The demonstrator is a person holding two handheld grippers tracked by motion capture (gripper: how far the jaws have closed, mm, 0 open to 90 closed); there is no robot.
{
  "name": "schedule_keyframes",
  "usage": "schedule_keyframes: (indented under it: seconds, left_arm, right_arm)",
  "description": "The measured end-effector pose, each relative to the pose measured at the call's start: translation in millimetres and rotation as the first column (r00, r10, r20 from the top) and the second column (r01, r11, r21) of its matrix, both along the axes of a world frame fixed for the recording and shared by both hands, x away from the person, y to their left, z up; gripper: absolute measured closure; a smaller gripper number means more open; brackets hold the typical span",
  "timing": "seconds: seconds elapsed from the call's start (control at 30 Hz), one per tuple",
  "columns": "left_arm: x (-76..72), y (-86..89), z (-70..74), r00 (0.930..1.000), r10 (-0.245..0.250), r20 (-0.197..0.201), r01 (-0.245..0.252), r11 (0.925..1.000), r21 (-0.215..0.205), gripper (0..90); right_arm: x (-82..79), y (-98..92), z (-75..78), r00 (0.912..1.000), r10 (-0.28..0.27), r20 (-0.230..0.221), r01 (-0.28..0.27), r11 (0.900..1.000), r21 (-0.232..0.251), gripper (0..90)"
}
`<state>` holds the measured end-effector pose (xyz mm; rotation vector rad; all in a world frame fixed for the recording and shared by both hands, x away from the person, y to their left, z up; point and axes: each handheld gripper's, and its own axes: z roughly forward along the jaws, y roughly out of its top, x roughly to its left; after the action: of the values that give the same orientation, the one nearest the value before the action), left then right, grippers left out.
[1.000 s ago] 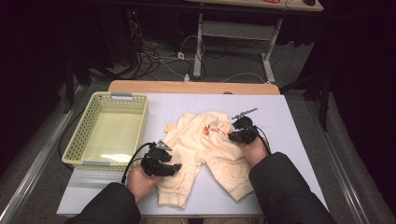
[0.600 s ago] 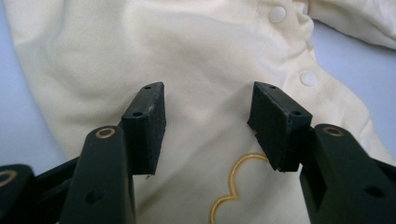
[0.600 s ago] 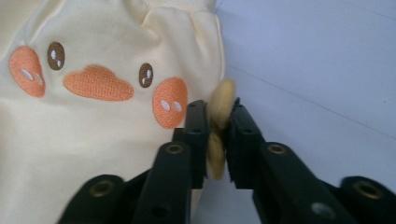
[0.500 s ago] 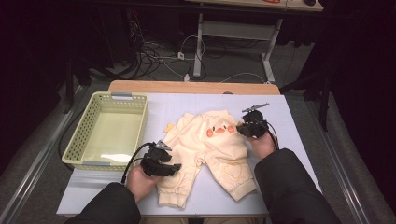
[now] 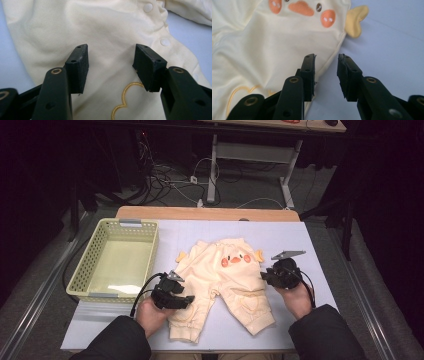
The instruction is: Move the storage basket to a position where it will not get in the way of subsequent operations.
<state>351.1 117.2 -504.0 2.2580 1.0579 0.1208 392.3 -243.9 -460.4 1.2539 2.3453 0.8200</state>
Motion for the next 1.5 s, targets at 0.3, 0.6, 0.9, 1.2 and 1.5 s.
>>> schedule_keyframes:
  seconds: [0.3,0.6,0.9,1.2,1.5]
  left_arm:
    - [0.9,-1.2,-0.5,1.0000,-0.001,0.002,0.001,1.0000,-0.006,43.8]
    - [1.0,-1.8,-0.6,1.0000,-0.001,0.005,0.001,1.0000,-0.008,43.9]
    - [0.3,-2.6,-0.6,1.0000,0.000,0.007,0.000,1.0000,-0.005,43.9]
    - [-1.0,-3.9,-0.5,1.0000,-0.005,0.008,0.005,1.0000,0.000,43.8]
    - [-0.5,-2.9,0.3,1.0000,-0.006,0.004,0.006,1.0000,-0.006,43.9]
  right_arm:
    - [-38.4,-5.7,-10.4,0.9998,0.020,-0.003,-0.020,1.000,0.024,69.5]
    - [-48.0,8.4,-24.9,0.9968,0.066,-0.046,-0.066,0.998,0.001,66.0]
    - [-45.1,13.6,-34.7,0.9925,0.077,-0.095,-0.077,0.997,0.000,62.6]
    - [-49.2,16.5,-32.0,0.9848,0.127,-0.118,-0.129,0.992,-0.006,87.5]
    - [-68.5,19.4,-25.4,0.9780,0.174,-0.115,-0.174,0.985,0.008,87.8]
